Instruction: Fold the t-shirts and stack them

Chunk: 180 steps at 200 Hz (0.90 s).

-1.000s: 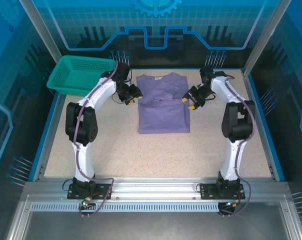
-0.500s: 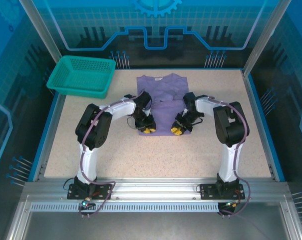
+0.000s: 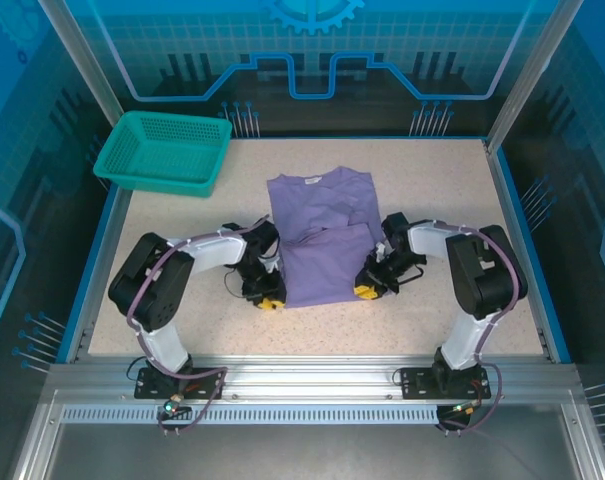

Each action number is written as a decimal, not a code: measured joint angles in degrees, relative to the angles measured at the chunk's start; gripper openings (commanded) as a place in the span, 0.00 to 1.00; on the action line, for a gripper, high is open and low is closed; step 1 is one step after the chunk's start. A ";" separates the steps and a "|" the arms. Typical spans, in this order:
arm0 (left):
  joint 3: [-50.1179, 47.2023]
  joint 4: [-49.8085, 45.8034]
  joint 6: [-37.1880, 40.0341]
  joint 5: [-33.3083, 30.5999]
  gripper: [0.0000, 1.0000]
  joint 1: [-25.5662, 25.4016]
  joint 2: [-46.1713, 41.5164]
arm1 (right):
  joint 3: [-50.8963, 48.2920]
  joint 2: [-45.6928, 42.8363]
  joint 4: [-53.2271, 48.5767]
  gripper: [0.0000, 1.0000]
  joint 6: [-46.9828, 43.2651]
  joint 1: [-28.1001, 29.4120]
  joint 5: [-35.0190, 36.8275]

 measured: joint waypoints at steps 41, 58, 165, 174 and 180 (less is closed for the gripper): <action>0.79 -4.17 0.00 -1.31 0.27 0.04 -3.69 | -6.78 -5.64 0.52 0.26 -0.68 2.16 -1.33; 4.90 -5.20 0.04 -1.25 0.25 0.04 -5.09 | -8.07 -8.07 -1.62 0.27 -0.50 4.00 -1.29; 20.70 2.19 3.26 2.43 0.24 -4.79 5.44 | 14.93 -3.74 -5.20 0.17 -4.22 0.96 6.27; 21.81 2.69 3.30 2.38 0.25 -5.01 7.82 | 16.44 -0.50 -4.87 0.16 -4.15 0.87 6.71; 22.56 3.06 3.50 2.36 0.25 -5.05 9.27 | 17.31 1.68 -4.57 0.16 -4.15 0.83 7.19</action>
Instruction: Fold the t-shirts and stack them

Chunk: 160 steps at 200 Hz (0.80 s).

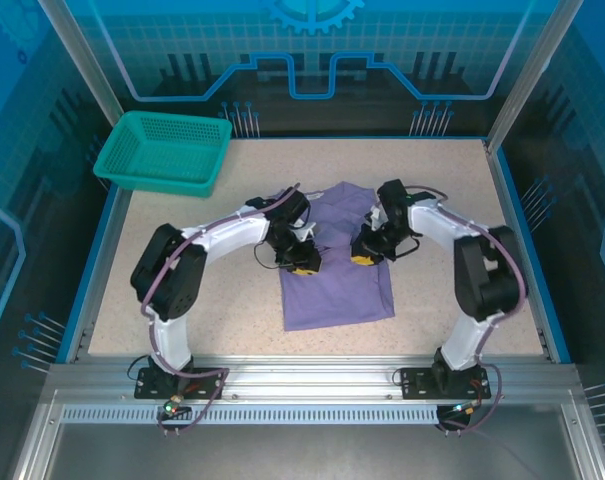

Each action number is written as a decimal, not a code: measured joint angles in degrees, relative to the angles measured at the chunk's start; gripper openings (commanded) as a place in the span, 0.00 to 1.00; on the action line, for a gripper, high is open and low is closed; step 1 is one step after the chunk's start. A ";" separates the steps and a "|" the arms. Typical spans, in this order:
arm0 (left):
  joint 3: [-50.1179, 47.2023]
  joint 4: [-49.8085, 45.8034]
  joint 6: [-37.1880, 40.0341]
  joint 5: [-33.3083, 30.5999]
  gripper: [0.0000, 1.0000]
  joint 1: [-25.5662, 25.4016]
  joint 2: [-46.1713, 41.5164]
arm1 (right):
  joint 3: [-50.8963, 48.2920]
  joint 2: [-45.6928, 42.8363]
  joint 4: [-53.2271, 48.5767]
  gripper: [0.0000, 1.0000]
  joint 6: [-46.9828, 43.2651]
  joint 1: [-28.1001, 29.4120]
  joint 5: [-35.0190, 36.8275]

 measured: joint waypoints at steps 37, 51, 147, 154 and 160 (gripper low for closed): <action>3.89 1.70 0.11 -5.01 0.24 -0.59 5.51 | 3.98 7.39 0.15 0.16 0.48 -0.90 2.64; 3.87 1.99 0.04 -9.57 0.25 -0.59 5.60 | 4.11 7.78 0.24 0.16 0.87 -1.81 3.39; -1.16 1.81 -2.38 -32.28 0.35 4.04 2.34 | 2.36 8.09 2.54 0.31 1.16 -5.46 2.25; -1.29 1.22 -2.69 -33.68 0.41 4.81 2.05 | 1.66 7.26 3.04 0.36 0.98 -5.51 2.25; -1.42 0.87 -3.17 -34.75 0.46 5.42 1.77 | 0.87 6.19 3.45 0.40 0.74 -5.60 2.25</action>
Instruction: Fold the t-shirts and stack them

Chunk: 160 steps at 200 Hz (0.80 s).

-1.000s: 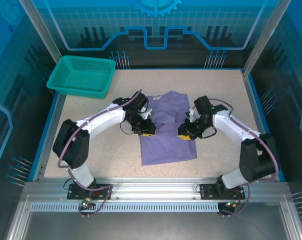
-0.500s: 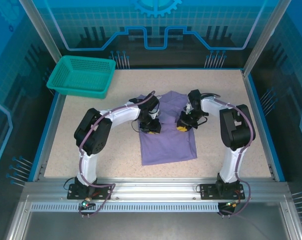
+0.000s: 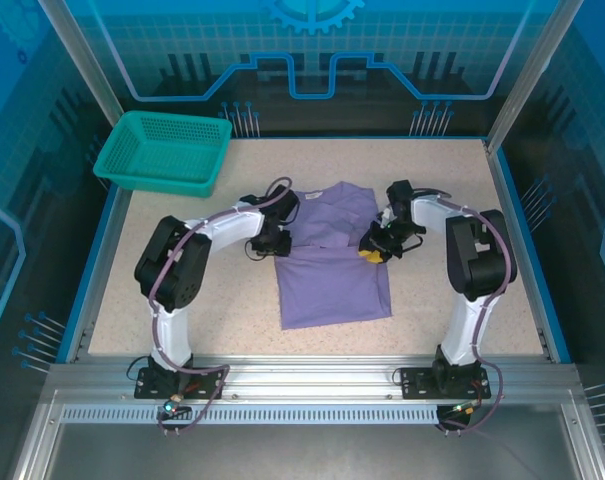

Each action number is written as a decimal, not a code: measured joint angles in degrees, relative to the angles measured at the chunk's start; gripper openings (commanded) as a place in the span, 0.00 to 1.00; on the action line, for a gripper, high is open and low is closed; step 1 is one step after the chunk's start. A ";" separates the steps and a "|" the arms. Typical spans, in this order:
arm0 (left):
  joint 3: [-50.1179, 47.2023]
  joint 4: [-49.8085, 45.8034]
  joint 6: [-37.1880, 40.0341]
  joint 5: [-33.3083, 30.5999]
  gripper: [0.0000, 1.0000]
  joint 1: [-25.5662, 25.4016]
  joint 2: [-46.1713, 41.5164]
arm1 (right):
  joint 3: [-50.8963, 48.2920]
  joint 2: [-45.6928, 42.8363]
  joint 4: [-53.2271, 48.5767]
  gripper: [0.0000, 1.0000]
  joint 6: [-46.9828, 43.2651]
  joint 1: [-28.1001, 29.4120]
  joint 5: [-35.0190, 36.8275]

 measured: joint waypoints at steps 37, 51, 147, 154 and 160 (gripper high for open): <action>-4.59 -1.36 -1.68 -1.66 0.64 1.79 -8.92 | -6.67 -11.28 0.81 0.64 -0.81 -0.66 0.04; -6.43 -1.31 -1.73 0.85 0.65 1.79 -13.68 | -10.32 -17.03 0.33 0.70 -1.77 -0.79 0.31; -40.41 17.77 -15.23 39.87 0.59 -3.56 -25.90 | -28.50 -35.32 -9.46 0.69 -2.56 4.39 4.94; -40.96 19.37 -17.53 41.31 0.57 -2.71 -26.08 | -28.50 -34.29 -9.68 0.66 -2.10 4.63 6.08; -41.68 21.24 -19.08 41.90 0.55 -2.56 -25.97 | -28.52 -33.24 -9.77 0.64 -1.81 4.66 6.88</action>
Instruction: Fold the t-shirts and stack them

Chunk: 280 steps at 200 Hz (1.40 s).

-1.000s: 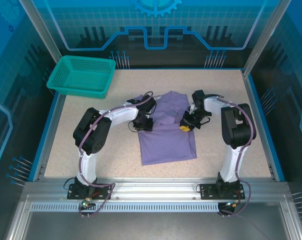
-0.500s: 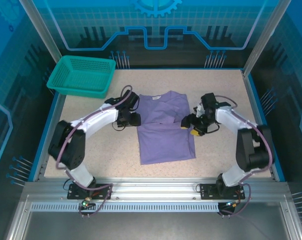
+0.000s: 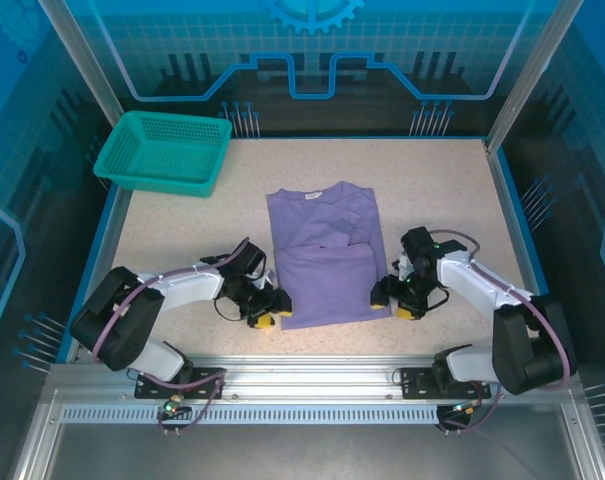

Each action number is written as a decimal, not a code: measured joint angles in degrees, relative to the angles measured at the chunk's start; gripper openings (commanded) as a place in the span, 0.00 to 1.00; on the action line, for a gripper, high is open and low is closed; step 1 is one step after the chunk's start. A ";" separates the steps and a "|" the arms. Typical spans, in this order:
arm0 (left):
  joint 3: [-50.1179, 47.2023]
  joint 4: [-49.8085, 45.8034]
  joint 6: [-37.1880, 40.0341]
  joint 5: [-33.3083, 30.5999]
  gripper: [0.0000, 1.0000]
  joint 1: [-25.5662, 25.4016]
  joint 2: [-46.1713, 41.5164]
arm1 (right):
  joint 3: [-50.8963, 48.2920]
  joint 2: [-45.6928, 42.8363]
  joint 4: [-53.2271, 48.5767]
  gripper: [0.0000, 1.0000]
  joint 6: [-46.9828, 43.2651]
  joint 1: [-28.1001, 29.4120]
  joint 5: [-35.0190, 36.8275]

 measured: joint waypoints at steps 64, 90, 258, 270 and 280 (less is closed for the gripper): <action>-0.87 3.30 -6.43 2.10 0.45 0.76 1.64 | -0.79 5.77 7.21 0.48 1.99 0.07 -0.42; 0.66 1.79 -6.38 2.45 0.40 0.76 3.21 | -0.26 9.22 8.13 0.37 2.32 0.04 -1.22; 7.43 -10.86 4.50 -3.08 0.00 -1.31 2.93 | -3.96 3.43 4.48 0.00 3.96 4.79 -5.49; 4.74 -11.63 4.66 -1.38 0.00 -1.31 -0.07 | -5.77 1.16 3.32 0.00 4.81 6.01 -6.60; 2.58 -11.82 4.20 0.44 0.00 -1.31 -2.38 | -7.04 -0.96 1.75 0.00 5.35 6.75 -7.72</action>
